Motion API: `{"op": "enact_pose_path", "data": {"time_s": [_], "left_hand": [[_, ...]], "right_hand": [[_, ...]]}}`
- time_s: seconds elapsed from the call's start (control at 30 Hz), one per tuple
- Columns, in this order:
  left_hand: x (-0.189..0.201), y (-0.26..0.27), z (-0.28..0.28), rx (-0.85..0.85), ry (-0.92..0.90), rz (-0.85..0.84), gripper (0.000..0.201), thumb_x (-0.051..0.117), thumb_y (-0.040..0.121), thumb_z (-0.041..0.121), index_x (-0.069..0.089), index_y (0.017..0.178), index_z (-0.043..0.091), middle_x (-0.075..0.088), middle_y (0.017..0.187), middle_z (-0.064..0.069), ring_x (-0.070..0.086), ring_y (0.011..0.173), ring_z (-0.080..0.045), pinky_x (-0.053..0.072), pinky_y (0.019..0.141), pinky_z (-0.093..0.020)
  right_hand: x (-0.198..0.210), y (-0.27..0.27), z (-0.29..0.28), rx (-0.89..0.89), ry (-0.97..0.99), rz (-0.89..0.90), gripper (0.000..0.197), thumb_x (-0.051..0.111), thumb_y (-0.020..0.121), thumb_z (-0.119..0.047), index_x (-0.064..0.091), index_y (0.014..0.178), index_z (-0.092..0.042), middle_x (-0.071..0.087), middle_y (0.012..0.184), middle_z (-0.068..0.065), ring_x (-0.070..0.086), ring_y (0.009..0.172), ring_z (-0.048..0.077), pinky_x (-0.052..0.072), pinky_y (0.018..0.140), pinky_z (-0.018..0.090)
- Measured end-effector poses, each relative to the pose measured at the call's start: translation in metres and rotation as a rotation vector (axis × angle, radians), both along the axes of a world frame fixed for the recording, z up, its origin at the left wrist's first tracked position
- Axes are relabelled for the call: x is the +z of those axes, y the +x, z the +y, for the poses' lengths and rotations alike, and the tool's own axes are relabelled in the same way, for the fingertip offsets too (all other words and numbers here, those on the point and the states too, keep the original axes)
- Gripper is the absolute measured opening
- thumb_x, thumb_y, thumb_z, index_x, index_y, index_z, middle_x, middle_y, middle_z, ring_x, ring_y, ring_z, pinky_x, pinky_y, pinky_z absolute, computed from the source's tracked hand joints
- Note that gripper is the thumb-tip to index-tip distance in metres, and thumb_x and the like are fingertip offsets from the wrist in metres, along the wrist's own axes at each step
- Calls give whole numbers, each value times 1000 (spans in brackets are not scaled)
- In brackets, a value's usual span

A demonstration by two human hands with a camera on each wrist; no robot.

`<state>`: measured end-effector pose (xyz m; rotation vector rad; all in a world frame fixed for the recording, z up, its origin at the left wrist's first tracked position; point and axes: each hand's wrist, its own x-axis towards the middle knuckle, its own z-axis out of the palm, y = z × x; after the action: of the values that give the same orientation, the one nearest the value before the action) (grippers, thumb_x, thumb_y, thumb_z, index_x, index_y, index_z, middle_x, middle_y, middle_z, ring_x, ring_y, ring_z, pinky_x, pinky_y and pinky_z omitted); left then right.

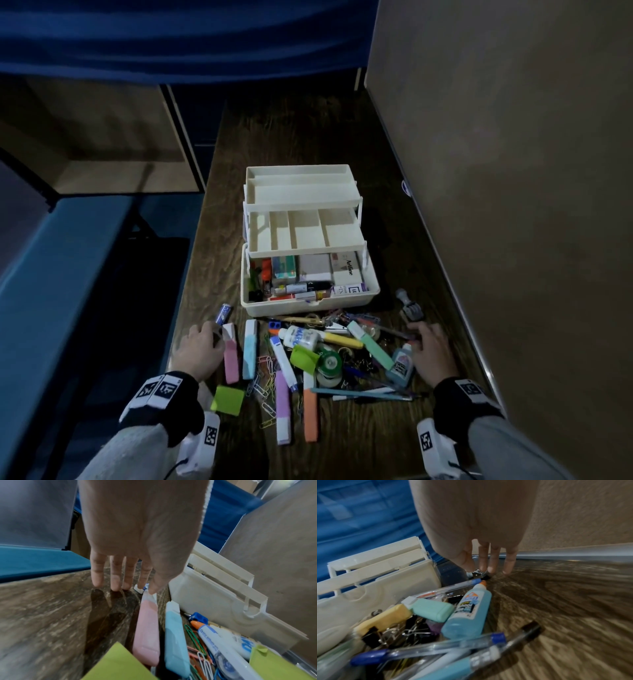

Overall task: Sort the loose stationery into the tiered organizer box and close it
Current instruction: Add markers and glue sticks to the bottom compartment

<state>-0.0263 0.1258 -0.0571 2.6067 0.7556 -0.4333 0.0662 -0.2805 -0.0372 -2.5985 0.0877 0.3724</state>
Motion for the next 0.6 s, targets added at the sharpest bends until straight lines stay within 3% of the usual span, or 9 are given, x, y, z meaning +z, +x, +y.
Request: {"op": "enact_pose_path", "data": {"time_s": [0.23,0.43,0.6], "left_hand": [[2,1,-6,84,-3,-36,42,47,95,35,47,130,13,54,124,-16,51,116,-32,41,97,-38],[1,2,-11,129,62,-35,42,47,94,36,47,129,14,55,127,-15,49,120,-30,37,101,-37],[3,8,-7,142,59,-23,37,45,94,34,53,126,18,58,124,-13,53,116,-29,40,93,-34]], "right_hand": [[1,21,-5,42,10,-2,34,49,87,1,57,117,-11,45,119,15,51,109,34,44,92,37],[5,44,-7,103,-8,-4,35,50,88,-1,55,121,-13,41,126,13,48,116,32,41,98,35],[3,51,-5,170,-54,85,42,49,93,-10,46,134,-18,30,143,10,40,127,30,38,104,36]]}}
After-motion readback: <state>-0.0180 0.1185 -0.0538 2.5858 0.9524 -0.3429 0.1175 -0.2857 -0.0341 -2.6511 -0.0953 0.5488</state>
